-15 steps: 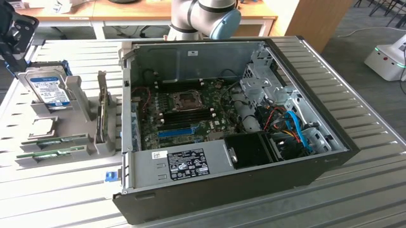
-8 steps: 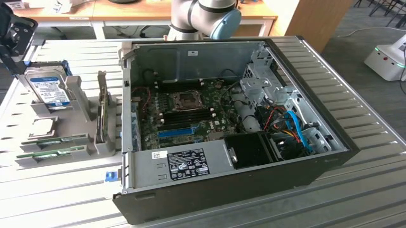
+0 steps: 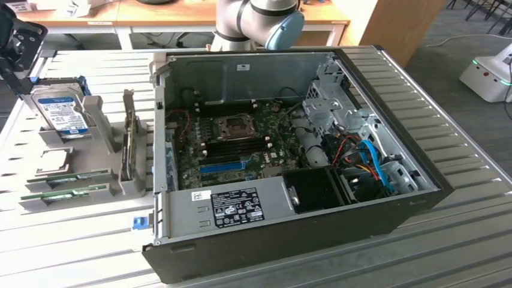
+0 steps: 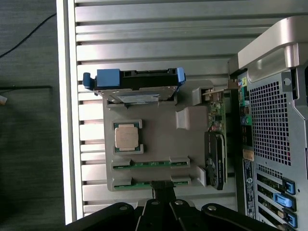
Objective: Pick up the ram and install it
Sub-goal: 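Pick up the ram and move it above insertion slot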
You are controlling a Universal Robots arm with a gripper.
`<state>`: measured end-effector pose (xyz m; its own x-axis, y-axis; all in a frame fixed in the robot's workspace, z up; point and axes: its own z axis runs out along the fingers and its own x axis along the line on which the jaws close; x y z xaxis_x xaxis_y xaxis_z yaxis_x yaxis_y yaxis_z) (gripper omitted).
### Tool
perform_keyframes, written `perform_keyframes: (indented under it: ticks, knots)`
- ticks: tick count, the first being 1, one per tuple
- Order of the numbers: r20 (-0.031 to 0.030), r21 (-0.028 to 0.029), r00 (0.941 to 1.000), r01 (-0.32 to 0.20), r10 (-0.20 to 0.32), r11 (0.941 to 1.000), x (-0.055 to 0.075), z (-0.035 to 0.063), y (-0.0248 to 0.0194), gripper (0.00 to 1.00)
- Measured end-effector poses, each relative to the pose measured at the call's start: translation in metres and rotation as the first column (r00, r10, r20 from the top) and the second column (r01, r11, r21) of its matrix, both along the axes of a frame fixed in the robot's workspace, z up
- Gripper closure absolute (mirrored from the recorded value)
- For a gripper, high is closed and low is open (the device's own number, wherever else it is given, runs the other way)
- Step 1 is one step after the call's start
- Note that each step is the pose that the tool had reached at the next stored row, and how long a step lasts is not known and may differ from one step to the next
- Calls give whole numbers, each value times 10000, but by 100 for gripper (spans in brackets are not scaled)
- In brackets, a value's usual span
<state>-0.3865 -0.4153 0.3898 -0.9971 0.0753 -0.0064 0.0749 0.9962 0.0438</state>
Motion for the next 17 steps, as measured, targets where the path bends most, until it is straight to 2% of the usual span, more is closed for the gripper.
perform_keyframes:
  ticks: [10,17]
  knots:
    - [0,-1,9999,-137,137,9999,0,0,0,89]
    - [0,-1,9973,-738,738,9973,0,-1,0,89]
